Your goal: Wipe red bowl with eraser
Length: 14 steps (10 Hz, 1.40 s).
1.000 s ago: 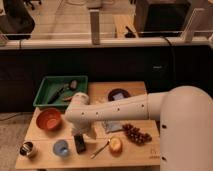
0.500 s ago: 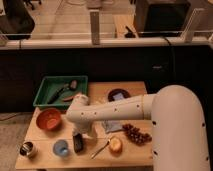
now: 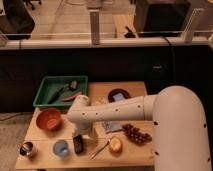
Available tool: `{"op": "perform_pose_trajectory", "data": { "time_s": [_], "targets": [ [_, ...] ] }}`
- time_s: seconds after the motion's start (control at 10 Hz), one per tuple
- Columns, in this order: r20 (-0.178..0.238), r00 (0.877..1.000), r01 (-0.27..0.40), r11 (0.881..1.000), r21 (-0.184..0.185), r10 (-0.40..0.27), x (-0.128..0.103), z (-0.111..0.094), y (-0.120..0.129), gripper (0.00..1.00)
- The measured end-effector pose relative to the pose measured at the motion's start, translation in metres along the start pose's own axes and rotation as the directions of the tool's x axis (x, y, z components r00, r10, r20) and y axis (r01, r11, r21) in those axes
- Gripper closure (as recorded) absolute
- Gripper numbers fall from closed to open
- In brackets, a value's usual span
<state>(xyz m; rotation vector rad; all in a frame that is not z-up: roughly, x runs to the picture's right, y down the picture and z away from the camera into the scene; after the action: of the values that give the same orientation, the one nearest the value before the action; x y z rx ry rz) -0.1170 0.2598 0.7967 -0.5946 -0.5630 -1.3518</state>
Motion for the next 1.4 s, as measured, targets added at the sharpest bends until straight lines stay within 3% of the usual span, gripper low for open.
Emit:
{"op": "perform_pose_trajectory", "data": {
  "time_s": [0.3,0.6,0.7,1.0,1.4],
  "targets": [
    [-0.029,0.999,-0.014,1.000,0.015,0.014,-0.007,-0.015,0.007,0.20],
    [-0.047,0.999,-0.021,0.996,0.085,0.025,-0.012,-0.034,0.009,0.20],
    [-0.043,0.999,-0.018,0.996,0.084,0.022,-0.012,-0.032,0.009,0.20],
    [-0.024,1.000,-0.005,1.000,0.016,0.005,-0.013,-0.010,0.016,0.20],
    [-0.018,0.999,0.028,0.999,-0.024,-0.029,-0.017,-0.003,0.012,0.20]
  ]
}}
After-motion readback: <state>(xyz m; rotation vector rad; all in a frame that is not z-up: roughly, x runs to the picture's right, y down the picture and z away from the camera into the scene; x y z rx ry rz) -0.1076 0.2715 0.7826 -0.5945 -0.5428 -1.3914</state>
